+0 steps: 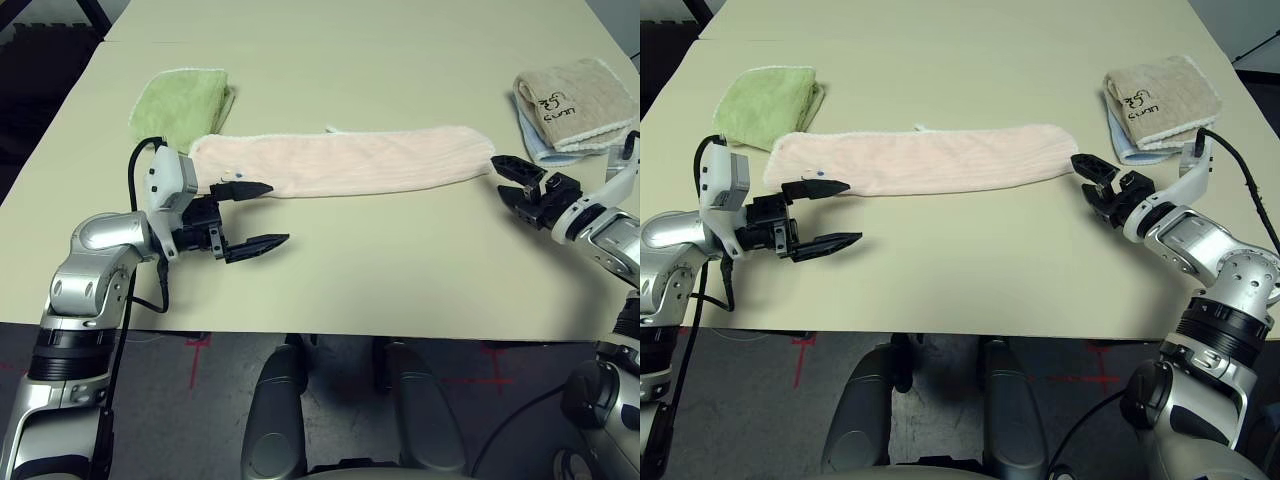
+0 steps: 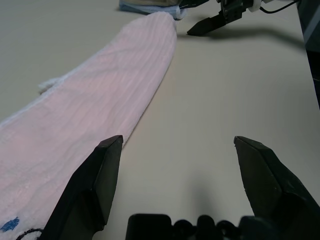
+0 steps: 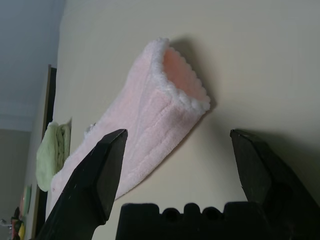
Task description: Fold the towel and set it aside.
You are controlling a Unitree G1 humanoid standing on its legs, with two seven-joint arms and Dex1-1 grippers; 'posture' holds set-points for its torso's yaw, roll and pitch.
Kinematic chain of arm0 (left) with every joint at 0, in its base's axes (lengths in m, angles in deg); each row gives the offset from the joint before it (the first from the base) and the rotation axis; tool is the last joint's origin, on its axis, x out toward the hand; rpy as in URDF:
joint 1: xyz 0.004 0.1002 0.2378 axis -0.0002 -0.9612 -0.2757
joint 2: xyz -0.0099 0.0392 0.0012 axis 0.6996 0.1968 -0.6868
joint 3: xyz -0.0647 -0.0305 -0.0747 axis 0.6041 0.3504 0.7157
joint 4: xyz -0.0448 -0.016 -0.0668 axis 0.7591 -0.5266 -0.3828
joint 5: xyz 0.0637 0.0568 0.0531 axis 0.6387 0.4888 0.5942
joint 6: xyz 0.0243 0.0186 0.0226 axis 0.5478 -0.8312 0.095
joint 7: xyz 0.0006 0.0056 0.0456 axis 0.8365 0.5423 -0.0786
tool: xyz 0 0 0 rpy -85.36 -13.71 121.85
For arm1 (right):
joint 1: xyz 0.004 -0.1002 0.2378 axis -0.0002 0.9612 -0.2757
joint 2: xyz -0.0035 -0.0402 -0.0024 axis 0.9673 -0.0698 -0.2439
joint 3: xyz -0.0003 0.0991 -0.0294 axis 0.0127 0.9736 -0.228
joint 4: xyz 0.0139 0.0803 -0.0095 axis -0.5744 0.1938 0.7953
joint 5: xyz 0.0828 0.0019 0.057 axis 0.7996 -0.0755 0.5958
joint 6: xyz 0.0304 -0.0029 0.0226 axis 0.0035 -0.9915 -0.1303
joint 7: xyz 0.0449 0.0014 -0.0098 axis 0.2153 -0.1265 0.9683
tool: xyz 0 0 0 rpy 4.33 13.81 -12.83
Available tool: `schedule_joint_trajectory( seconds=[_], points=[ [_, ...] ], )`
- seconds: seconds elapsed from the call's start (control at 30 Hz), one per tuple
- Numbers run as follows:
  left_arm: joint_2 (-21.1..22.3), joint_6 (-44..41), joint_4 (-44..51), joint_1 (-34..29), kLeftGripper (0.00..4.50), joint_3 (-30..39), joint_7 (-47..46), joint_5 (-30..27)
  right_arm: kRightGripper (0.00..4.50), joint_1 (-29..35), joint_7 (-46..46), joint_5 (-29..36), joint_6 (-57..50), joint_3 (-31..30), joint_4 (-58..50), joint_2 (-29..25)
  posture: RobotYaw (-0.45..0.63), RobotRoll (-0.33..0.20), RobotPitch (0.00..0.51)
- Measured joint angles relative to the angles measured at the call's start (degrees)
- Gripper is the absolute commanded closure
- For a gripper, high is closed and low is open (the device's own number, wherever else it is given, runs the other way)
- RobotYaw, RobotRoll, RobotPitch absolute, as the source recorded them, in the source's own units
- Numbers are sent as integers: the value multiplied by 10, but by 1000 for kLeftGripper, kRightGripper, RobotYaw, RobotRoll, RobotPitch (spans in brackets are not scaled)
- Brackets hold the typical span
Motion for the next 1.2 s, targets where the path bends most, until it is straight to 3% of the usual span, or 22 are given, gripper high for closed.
schedule_joint_trajectory(
  seconds=[0.77, 0.87, 1.2],
  points=[
    [13, -20, 32, -11, 0, 8, -17, -10, 23, -68, 54, -46, 60, -71, 69, 27, -33, 0, 328],
    [13, -20, 32, -10, 0, 8, -17, -10, 606, -69, 55, -47, 60, -75, 69, 31, -34, 0, 326],
    [12, -15, 30, -10, 0, 7, -17, -10, 4471, -28, 49, -30, 48, -73, 23, 33, -50, 0, 319]
  ],
)
